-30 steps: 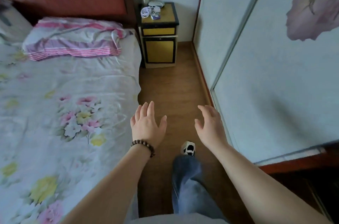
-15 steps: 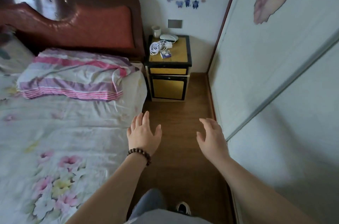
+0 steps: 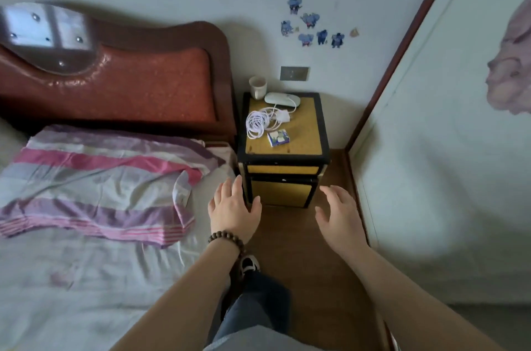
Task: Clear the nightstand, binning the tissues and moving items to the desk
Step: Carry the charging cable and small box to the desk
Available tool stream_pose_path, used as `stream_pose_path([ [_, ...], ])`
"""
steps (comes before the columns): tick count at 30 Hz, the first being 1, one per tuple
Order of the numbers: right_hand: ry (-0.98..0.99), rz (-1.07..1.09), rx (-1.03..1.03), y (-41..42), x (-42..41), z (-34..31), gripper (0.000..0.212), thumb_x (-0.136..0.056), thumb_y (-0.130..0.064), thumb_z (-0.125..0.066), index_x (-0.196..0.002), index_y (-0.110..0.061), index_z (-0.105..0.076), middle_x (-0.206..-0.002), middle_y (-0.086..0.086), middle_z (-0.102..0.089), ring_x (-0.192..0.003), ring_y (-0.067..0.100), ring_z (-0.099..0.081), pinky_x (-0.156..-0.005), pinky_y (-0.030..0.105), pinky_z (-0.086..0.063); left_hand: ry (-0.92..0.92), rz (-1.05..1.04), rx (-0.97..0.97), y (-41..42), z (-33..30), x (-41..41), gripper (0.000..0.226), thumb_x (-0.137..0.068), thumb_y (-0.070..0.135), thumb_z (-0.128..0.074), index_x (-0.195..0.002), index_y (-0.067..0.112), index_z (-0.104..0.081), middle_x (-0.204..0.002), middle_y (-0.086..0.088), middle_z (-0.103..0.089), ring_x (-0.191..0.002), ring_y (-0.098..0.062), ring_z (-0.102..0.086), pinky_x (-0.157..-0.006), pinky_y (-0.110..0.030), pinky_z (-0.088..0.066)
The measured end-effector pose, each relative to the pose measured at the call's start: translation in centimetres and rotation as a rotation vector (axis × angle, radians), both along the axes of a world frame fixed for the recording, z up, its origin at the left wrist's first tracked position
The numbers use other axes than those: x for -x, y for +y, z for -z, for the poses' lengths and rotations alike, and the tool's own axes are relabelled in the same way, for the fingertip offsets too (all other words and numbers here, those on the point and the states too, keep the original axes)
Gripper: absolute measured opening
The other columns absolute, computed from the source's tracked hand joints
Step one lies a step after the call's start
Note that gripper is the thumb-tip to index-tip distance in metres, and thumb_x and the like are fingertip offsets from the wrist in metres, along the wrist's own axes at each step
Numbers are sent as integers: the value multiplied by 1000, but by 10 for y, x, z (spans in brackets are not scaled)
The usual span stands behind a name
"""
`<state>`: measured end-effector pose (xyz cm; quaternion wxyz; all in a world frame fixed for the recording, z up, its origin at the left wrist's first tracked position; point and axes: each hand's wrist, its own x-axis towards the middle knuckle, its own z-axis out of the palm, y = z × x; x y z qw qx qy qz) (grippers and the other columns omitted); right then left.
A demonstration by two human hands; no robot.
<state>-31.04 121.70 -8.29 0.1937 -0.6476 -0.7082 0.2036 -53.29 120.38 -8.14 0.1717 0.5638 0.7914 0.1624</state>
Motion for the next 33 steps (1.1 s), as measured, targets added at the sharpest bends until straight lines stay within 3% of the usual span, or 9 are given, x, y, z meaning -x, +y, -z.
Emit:
stream_pose_path([
  [11, -42, 39, 161, 192, 67, 24, 43, -92, -22, -55, -134, -16, -46, -137, 7, -46, -131, 22, -37, -106, 41, -39, 18, 60, 116, 182, 25, 76, 66, -88, 51, -44, -144, 19, -29, -152, -4, -29, -142, -23, -19, -114, -47, -21],
  [17, -141, -69, 271, 269, 77, 78, 46, -93, -31, -51, -136, -17, -41, -139, 8, -43, -129, 24, -41, -105, 39, -39, 44, 70, 145, 253, 68, 80, 67, -87, 50, -48, -143, 19, -31, -149, -6, -34, -138, -26, -25, -110, -48, -25],
  [21, -178, -140, 314, 324, 89, 124, 54, -91, -37, -54, -139, -22, -35, -148, 12, -32, -136, 30, -32, -105, 44, -40, 47, 35, 163, 296, 101, 81, 69, -86, 50, -50, -144, 18, -31, -151, -7, -32, -139, -26, -25, -110, -48, -24],
  [28, -339, -386, 328, 375, 105, 187, 82, -82, -54, -59, -147, -22, -20, -154, 8, -24, -144, 27, -14, -115, 45, -22, -2, -8, 198, 329, 146, 83, 70, -86, 47, -53, -145, 17, -28, -151, -9, -30, -140, -26, -22, -111, -50, -23],
  [33, -353, -393, 290, 380, 96, 200, 73, -84, -40, -63, -144, -21, -28, -146, 5, -37, -136, 26, -31, -109, 42, -30, -39, -13, 209, 340, 157, 77, 73, -87, 48, -52, -146, 18, -24, -152, -8, -28, -141, -23, -21, -112, -48, -22],
])
